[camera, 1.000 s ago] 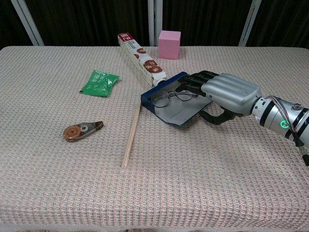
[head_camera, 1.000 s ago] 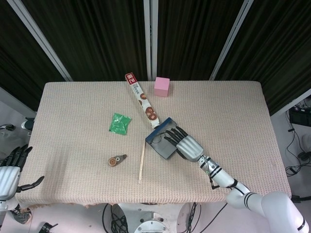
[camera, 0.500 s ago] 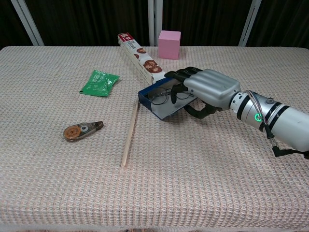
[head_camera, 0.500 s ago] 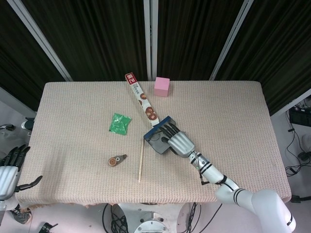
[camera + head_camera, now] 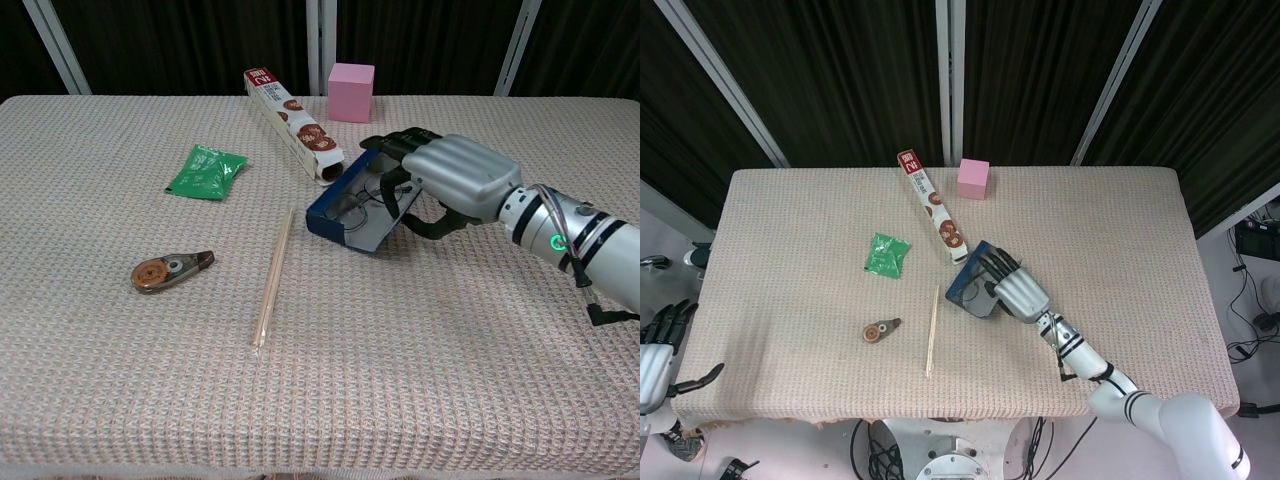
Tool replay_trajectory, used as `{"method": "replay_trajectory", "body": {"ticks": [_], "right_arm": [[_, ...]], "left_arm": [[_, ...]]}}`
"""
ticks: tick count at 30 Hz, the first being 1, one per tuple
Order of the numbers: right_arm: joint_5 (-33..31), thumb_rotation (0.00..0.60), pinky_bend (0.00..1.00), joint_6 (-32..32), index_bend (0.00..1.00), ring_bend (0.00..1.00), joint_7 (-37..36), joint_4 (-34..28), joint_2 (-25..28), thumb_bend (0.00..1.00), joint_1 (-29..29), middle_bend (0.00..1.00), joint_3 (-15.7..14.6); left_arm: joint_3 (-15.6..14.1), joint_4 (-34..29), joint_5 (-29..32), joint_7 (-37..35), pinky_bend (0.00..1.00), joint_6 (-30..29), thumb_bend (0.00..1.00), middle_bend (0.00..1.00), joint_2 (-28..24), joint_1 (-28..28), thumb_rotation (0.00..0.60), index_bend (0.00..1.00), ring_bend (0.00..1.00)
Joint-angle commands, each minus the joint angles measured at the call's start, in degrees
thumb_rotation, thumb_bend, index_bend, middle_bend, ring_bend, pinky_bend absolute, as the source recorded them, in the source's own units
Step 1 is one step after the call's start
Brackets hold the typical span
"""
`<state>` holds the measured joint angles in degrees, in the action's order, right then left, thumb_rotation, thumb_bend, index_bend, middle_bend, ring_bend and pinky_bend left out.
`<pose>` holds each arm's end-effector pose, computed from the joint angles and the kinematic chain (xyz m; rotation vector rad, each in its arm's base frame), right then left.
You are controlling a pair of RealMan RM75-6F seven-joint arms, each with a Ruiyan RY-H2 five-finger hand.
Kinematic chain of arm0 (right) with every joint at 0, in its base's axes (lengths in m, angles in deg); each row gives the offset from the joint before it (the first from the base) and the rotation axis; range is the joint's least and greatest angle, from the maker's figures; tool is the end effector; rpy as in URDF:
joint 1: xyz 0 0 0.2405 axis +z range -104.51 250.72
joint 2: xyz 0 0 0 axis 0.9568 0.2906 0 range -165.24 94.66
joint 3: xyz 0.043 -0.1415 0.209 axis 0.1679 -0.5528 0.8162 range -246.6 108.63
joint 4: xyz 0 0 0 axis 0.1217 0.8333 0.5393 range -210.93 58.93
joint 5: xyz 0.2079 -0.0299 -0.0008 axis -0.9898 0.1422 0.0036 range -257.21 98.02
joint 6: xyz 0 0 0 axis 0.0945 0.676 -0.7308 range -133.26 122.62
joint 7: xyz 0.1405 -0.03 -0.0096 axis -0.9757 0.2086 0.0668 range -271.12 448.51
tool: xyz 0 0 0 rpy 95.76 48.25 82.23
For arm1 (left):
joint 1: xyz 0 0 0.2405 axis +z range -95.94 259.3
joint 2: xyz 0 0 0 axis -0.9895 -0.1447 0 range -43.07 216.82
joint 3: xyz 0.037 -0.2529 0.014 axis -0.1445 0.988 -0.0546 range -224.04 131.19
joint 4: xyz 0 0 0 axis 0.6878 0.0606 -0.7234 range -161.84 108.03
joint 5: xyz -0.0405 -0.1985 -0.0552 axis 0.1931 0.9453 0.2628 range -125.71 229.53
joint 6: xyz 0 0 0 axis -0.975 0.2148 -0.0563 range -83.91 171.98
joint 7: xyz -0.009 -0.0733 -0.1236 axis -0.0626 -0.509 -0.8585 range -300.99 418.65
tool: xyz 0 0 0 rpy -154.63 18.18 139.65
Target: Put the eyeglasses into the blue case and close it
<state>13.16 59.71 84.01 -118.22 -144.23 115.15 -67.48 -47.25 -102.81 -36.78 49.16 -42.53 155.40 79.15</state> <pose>-0.1831 -0.3472 -0.0796 2.0291 -0.5838 1.0552 -0.3622 0.1568 0.1563 -1.4242 -0.9053 -0.8422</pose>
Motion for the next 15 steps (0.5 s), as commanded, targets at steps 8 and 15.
{"method": "replay_trajectory", "body": {"ticks": [8,15], "right_arm": [[3.5,0.600,0.00,9.6,0.98,0.00,5.7,-13.5,17.5,0.36,-11.4,0.00,-8.5],[5.0,0.600,0.00,10.3,0.99,0.00,8.7,-18.3,19.9,0.36,-11.3,0.00,-7.8]], "left_arm": [[-0.2,0.0,-0.6,0.3,0.22,0.0,0.16,0.05,0.3,-0.1,0.375,0.03,0.05],[-0.1,-1.2,-1.1,1.5,0.22,0.4,0.16,0.05,0.3,-0.7,0.375,0.03,0.05]]}}
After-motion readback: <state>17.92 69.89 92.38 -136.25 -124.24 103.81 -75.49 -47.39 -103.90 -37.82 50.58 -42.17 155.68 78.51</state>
